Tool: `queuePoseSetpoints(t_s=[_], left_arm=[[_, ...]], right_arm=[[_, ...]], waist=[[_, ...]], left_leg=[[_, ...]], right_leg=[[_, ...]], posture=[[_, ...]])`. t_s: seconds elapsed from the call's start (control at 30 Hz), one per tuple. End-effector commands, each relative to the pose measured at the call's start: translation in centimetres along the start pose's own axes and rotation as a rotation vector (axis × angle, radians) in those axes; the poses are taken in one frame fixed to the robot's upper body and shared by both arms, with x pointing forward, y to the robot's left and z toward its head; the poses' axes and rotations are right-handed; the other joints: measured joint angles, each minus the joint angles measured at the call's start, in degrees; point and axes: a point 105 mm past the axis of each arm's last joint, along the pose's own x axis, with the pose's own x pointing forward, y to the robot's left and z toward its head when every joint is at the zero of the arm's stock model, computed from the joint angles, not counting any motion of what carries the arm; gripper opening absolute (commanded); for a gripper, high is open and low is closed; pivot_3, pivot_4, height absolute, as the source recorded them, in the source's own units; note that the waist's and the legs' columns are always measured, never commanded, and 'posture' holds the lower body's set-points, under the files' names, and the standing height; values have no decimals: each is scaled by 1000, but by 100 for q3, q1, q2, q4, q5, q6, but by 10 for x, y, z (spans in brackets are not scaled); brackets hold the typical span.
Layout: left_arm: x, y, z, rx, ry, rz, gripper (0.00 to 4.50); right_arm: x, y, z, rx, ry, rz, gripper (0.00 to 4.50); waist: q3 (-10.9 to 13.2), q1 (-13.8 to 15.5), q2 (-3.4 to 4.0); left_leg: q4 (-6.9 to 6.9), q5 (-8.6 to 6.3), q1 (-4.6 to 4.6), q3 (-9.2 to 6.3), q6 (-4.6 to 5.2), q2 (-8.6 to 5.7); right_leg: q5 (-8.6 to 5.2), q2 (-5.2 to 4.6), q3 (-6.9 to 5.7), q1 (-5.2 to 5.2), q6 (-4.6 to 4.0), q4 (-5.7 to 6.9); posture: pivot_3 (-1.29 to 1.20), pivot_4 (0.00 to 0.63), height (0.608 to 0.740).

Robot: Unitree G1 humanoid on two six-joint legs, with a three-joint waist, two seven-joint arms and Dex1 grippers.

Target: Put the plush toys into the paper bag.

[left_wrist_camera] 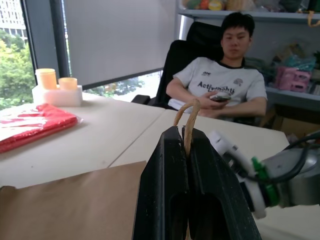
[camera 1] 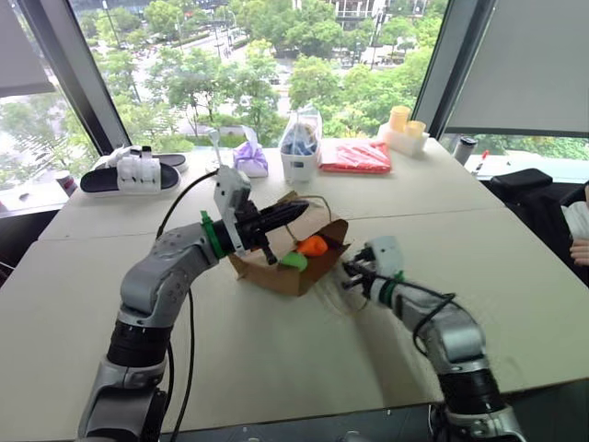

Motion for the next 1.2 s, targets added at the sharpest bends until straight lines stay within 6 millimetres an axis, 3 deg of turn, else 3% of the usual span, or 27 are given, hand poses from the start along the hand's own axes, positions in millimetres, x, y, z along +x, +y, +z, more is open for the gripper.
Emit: queuePoseSetpoints(t_s=[0.03, 0.17, 0.37, 0.63, 0.77, 1.17, 1.2], left_arm=[[1, 13, 25, 36, -99, 57, 0], [3, 29, 22, -8, -105, 129, 0], [13, 43, 8, -42, -72, 182, 0], [17, 47, 30, -177, -148, 227, 0], [19, 41, 30, -199, -114, 203, 0], [13, 39, -17, -146, 94, 204, 0], [12, 39, -18, -149, 98, 201, 536]], right_arm=[[-22, 2, 54, -14, -126, 30, 27], [-33, 1, 76, -8, -142, 51, 27], [-35, 4, 82, 13, -119, 81, 27], [-43, 1, 104, 100, -169, 99, 27], [-44, 0, 107, 131, -171, 105, 27], [-37, -5, 86, 155, -115, 76, 27], [-38, -3, 86, 143, -116, 86, 0]], waist=[[0, -13, 0], [-1, -4, 0], [0, 4, 0], [0, -10, 0], [0, -7, 0], [-1, -6, 0], [-1, -6, 0]], left_leg=[[-2, 0, 2, 0, 0, 1], [-9, -2, 6, 5, 3, 2], [-3, -2, -3, 9, 4, 0], [-1, -2, -21, 4, 3, 0], [-2, -2, -24, 5, 3, 0], [1, -1, -36, 10, 2, -3], [1, -1, -38, 10, 2, -3]], right_leg=[[0, 1, -1, 0, 0, 0], [-1, 2, -6, 2, 0, -1], [0, 1, -6, 0, 1, -3], [0, -1, -6, -20, 1, 2], [0, -2, -6, -22, 1, 3], [1, -2, -5, -32, 1, 2], [1, -2, -5, -34, 1, 3]], posture=[[0, 150, 740], [0, 150, 740], [0, 150, 740], [0, 150, 740], [0, 150, 740], [0, 150, 740], [0, 150, 740]])
